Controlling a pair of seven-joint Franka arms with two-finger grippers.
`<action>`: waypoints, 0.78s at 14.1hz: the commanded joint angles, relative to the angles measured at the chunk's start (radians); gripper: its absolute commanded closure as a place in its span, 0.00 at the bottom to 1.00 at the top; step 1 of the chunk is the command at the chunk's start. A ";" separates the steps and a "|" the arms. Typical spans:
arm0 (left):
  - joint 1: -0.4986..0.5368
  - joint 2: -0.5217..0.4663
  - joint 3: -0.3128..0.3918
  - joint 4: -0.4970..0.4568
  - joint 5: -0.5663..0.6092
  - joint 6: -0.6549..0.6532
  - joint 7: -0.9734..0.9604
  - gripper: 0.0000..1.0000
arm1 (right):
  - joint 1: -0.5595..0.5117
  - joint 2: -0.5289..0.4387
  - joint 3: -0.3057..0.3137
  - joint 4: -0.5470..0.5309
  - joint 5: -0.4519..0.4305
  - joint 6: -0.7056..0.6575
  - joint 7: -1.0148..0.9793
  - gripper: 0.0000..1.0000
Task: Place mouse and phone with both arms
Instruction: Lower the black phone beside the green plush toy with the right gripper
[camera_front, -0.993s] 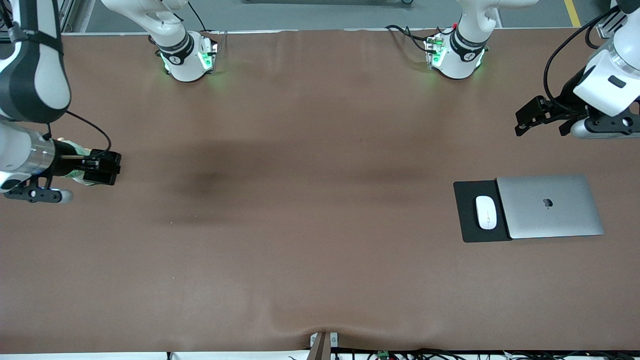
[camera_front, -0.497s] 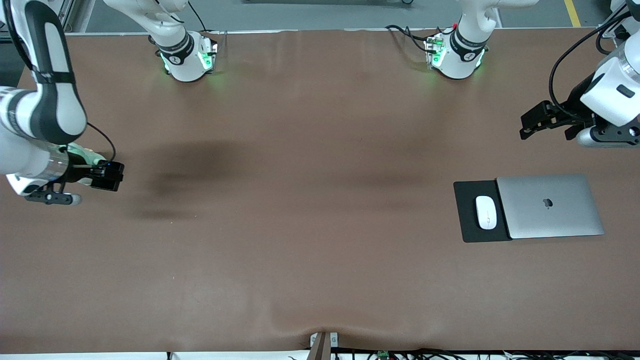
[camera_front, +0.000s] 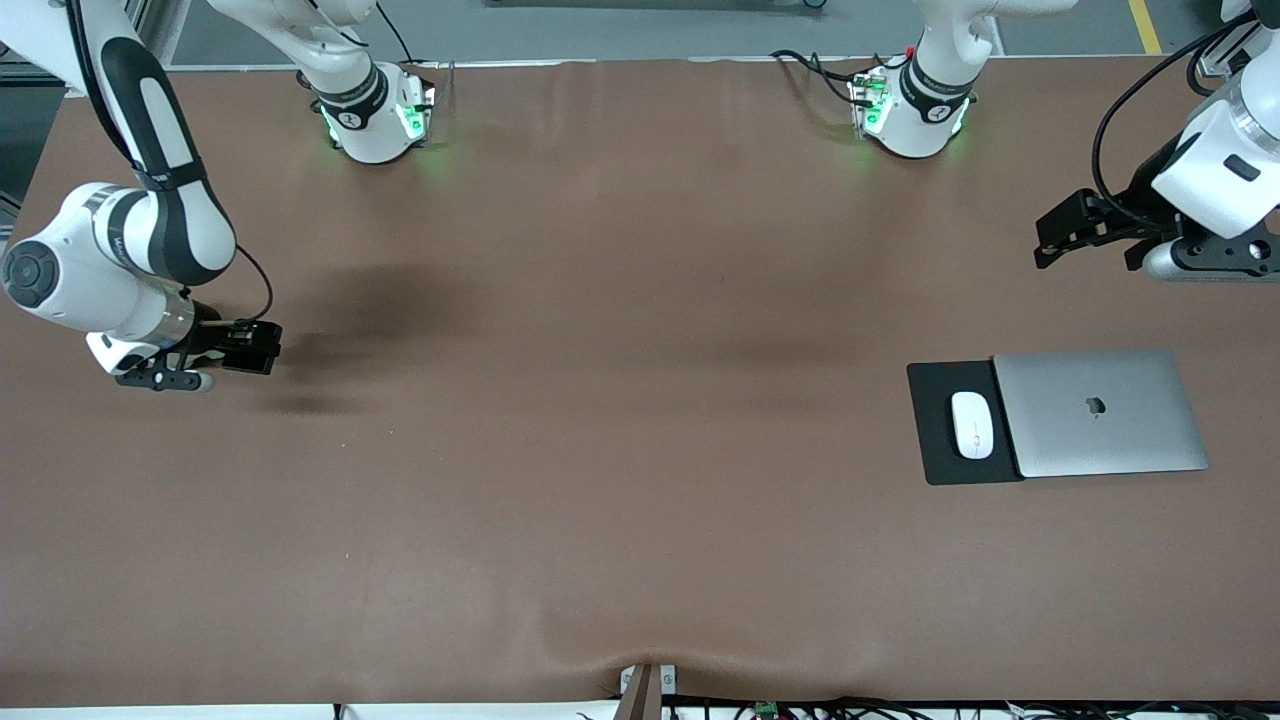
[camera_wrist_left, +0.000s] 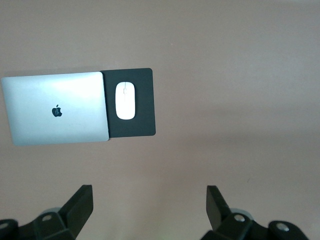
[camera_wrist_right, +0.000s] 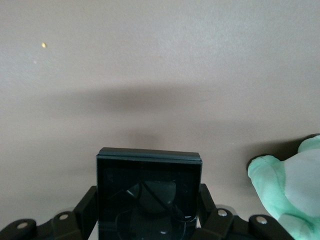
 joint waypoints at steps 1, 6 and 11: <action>-0.007 -0.020 0.006 -0.024 0.015 0.016 -0.007 0.00 | -0.050 -0.004 0.021 -0.038 -0.008 0.051 -0.043 1.00; 0.002 -0.015 0.003 -0.021 0.024 0.019 -0.007 0.00 | -0.053 0.040 0.021 -0.107 -0.008 0.171 -0.060 1.00; 0.001 -0.010 -0.002 -0.023 0.029 0.029 -0.007 0.00 | -0.067 0.077 0.021 -0.134 -0.008 0.249 -0.109 1.00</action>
